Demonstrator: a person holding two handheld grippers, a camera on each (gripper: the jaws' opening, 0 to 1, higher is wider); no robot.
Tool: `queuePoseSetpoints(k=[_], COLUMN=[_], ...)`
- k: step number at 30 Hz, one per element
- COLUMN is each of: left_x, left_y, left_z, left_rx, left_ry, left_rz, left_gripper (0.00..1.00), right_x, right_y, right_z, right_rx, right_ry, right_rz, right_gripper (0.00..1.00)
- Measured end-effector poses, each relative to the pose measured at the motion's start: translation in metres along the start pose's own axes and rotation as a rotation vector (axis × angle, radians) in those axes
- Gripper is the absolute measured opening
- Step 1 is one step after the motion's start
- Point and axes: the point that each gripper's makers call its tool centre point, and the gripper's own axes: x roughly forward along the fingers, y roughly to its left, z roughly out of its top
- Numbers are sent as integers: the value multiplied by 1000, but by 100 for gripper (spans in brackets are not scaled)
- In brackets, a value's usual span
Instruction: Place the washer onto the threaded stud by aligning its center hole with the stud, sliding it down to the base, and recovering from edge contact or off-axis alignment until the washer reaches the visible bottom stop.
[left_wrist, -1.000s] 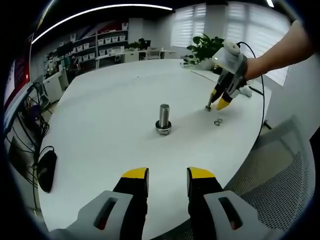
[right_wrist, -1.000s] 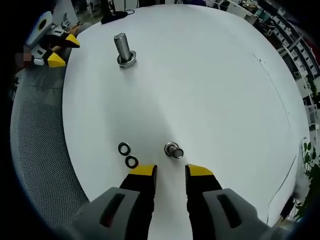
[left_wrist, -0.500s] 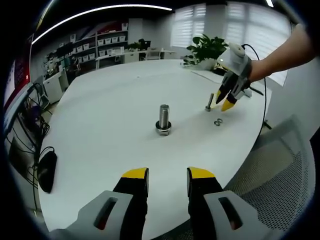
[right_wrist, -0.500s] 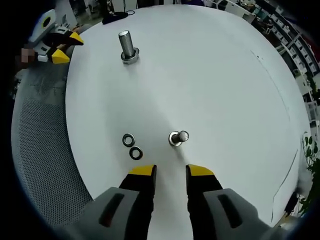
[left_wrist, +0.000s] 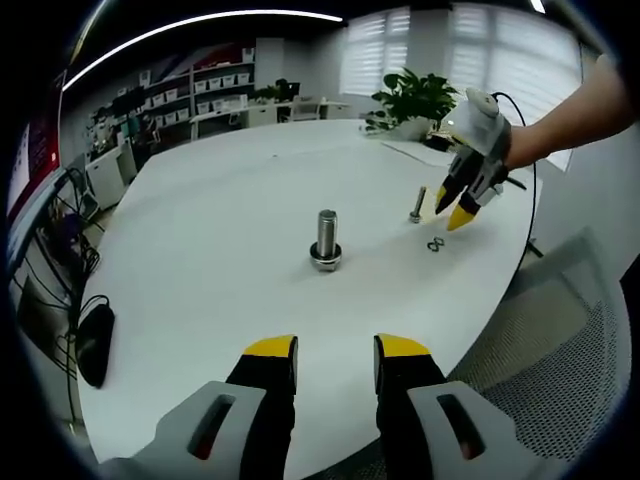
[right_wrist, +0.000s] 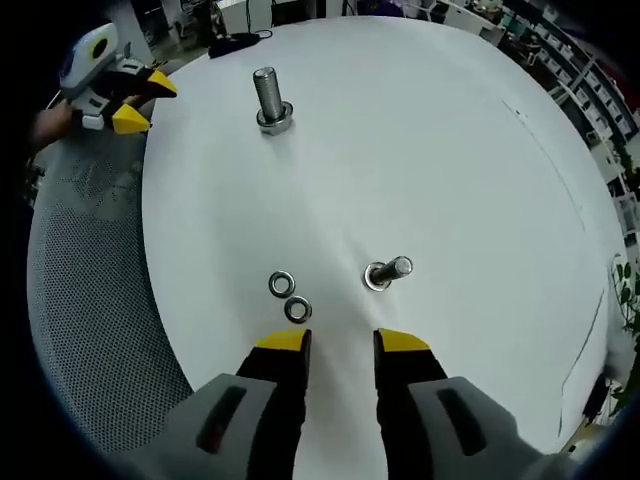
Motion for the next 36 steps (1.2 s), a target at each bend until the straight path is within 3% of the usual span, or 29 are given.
queuePoseSetpoints(k=[6,16,25,36], left_x=[-1,-1,-1,-1], left_y=[0,0,0,0], left_z=[1,2,3,1], left_rx=[-3,-3,-4,-4], left_ry=[-8,-10,-14,-6], left_rz=[0,-2,-3,-4], left_gripper=[29,29,29,29], right_x=[3,12,19,18], right_y=[13,24,20,25], right_z=[-1,6,9,10], right_rx=[-4,-74,-99,-98], right_ry=[-11,-3,39,42], right_rz=[33,15,14,48], right_gripper=[30,28,26,21])
